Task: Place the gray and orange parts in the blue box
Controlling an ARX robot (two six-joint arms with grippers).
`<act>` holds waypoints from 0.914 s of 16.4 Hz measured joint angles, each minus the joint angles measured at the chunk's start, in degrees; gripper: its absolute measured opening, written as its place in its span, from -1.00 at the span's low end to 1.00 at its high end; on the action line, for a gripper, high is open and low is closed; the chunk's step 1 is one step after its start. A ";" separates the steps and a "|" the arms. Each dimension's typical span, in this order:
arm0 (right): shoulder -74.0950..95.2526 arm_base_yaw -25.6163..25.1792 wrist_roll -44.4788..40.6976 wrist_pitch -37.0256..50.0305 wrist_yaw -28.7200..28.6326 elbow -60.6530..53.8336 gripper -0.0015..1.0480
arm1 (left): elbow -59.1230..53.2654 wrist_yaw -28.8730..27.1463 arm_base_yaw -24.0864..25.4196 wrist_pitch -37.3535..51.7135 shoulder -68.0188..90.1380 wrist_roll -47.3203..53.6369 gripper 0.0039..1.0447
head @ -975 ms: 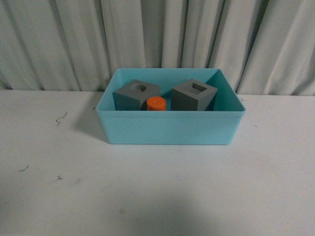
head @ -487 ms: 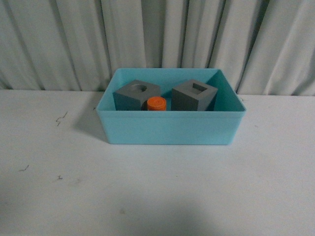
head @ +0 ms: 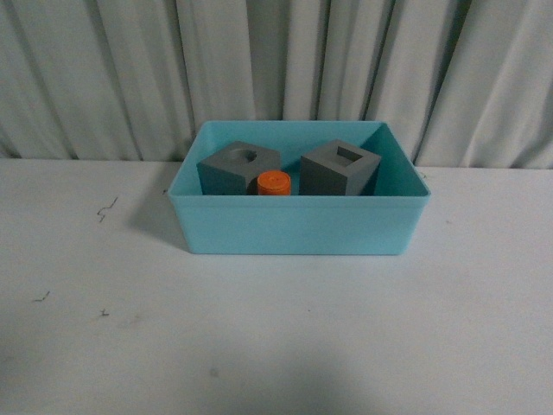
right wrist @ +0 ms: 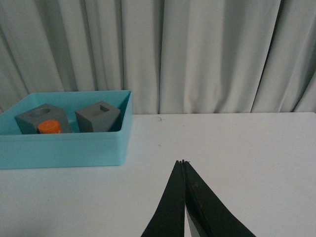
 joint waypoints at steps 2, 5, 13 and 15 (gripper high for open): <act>0.00 0.00 -0.02 0.00 0.00 0.00 -0.72 | 0.00 0.00 0.00 0.00 0.00 0.02 0.88; 0.00 0.00 -0.02 0.00 0.00 -0.02 -0.06 | 0.00 0.00 0.00 0.00 0.00 0.00 0.88; 0.00 0.00 0.07 0.00 0.00 0.00 0.87 | 0.00 0.00 0.00 0.00 0.00 0.00 0.88; 0.00 0.00 0.07 0.00 0.00 0.00 0.87 | 0.00 0.00 0.00 0.00 0.00 0.00 0.88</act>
